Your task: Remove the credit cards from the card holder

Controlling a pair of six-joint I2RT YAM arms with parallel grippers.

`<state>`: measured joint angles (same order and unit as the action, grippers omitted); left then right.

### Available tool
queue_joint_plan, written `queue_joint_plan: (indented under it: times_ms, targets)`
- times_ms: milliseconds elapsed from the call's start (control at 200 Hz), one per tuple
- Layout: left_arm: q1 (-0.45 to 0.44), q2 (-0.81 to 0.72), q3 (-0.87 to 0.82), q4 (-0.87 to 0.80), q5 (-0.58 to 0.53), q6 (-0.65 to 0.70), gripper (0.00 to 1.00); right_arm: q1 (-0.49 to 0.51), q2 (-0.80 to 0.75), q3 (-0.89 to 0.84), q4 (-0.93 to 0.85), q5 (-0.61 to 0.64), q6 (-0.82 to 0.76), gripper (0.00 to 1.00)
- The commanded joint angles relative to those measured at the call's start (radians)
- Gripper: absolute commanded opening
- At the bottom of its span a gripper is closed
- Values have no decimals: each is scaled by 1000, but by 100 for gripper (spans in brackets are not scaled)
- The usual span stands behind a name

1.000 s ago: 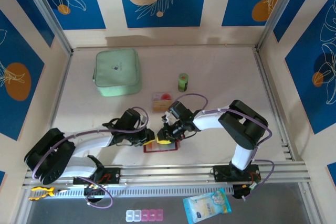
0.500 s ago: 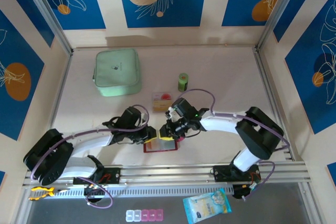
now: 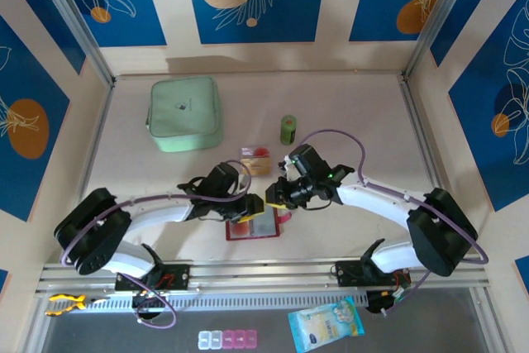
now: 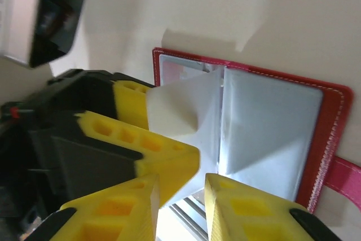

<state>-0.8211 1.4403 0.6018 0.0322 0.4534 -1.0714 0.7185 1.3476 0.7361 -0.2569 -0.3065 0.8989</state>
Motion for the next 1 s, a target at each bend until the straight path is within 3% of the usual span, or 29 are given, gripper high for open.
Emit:
queue_joint_plan:
  times_ms: [0, 340, 750, 995]
  targets:
    - [-25, 52, 47, 48, 22, 0, 53, -10, -35, -26, -57, 9, -14, 30]
    - [-29, 61, 56, 36, 4, 9, 55, -16, -55, -32, -75, 17, -16, 30]
    - [42, -125, -25, -115, -79, 59, 44, 25, 43, -3, -2, -21, 9, 25]
    - [115, -250, -109, -184, -88, 68, 31, 92, 160, 42, 46, -32, 24, 21]
